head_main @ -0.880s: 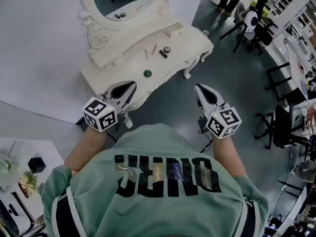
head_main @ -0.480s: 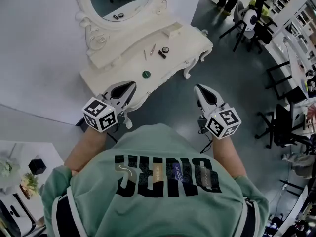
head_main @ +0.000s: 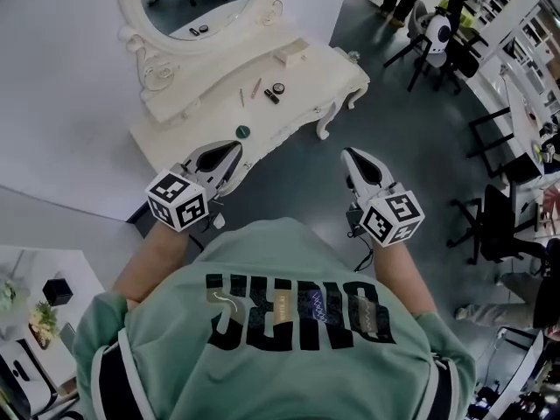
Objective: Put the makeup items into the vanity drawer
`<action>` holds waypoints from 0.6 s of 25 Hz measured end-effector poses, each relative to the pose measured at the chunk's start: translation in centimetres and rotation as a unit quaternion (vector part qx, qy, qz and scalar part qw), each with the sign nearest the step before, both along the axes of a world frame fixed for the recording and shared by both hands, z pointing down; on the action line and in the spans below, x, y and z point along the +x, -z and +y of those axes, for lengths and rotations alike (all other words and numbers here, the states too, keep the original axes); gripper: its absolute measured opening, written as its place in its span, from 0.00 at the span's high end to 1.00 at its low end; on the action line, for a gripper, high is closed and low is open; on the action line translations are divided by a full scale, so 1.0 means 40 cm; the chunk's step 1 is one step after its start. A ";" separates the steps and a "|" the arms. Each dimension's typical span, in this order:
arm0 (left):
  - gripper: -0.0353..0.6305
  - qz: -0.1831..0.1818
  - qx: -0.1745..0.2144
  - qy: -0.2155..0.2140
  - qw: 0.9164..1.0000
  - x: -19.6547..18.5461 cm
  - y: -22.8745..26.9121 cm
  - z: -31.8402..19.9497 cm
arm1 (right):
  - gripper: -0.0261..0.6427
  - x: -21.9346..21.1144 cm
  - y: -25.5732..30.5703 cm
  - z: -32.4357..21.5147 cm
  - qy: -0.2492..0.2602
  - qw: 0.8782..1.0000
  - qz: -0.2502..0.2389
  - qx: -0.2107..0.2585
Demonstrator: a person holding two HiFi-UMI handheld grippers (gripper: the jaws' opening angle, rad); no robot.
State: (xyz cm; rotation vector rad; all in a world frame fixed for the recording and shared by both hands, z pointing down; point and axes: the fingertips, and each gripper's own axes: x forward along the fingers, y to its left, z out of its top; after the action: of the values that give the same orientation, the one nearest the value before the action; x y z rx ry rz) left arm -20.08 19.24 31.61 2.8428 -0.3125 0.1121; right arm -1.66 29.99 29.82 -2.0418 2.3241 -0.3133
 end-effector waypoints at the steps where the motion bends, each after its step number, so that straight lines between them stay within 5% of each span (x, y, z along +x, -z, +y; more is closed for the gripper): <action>1: 0.94 0.002 -0.001 0.000 1.000 0.020 -0.001 0.011 | 0.95 0.014 -0.001 0.008 0.001 1.000 0.001 -0.001; 8: 0.94 0.004 -0.010 -0.007 1.000 0.160 -0.018 0.039 | 0.95 0.105 -0.017 0.022 0.018 1.000 -0.001 -0.002; 15: 0.94 -0.005 -0.017 -0.027 0.999 0.283 -0.064 -0.137 | 0.95 0.212 -0.060 -0.147 0.009 1.000 -0.014 -0.001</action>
State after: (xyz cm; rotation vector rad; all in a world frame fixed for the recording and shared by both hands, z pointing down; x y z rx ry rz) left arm -8.77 13.75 34.18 2.8182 -0.2327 0.1423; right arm 6.81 24.12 32.23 -2.0061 2.3284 -0.3420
